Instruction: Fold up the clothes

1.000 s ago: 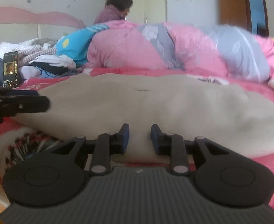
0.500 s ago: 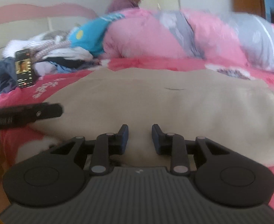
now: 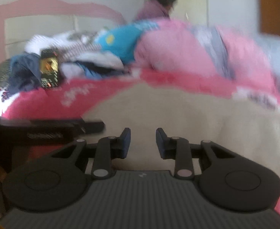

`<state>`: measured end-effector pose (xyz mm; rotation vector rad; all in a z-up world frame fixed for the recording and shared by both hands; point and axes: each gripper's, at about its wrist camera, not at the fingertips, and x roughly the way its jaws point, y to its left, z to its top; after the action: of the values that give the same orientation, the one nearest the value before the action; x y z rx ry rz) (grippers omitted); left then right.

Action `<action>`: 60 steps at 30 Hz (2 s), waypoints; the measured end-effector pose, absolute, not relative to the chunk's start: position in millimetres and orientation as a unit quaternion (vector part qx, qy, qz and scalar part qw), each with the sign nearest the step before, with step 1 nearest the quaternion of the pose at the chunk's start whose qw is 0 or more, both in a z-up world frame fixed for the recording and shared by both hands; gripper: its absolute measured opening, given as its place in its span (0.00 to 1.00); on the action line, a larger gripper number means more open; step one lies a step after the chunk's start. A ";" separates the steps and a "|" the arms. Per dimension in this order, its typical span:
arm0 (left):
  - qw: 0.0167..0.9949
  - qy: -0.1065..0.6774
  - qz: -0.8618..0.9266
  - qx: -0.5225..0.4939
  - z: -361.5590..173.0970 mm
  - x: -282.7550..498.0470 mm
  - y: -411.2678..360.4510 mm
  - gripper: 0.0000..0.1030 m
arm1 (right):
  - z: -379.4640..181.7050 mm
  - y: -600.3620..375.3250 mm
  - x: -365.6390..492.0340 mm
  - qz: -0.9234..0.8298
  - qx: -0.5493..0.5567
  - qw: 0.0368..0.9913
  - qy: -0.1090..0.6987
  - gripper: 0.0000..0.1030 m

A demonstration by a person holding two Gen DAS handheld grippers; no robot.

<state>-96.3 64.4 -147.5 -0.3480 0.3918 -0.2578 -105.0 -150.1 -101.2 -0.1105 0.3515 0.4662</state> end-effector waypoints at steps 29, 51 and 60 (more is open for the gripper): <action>0.962 0.213 -0.129 -0.110 -107.5 -26.0 50.9 0.66 | -82.2 -215.7 -66.0 0.124 -0.032 0.973 0.191 0.28; 0.947 0.250 -0.191 -0.068 -82.8 48.8 12.7 0.67 | -124.1 -236.5 -54.9 0.104 0.014 0.966 0.235 0.34; 0.928 0.300 -0.178 -0.129 -128.1 71.1 27.9 0.65 | -92.5 -252.4 -49.5 0.094 0.007 0.968 0.234 0.40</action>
<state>71.1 27.9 -128.1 -0.2643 0.6154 -0.3647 -49.5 -252.4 -92.5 0.0140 0.4730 0.1891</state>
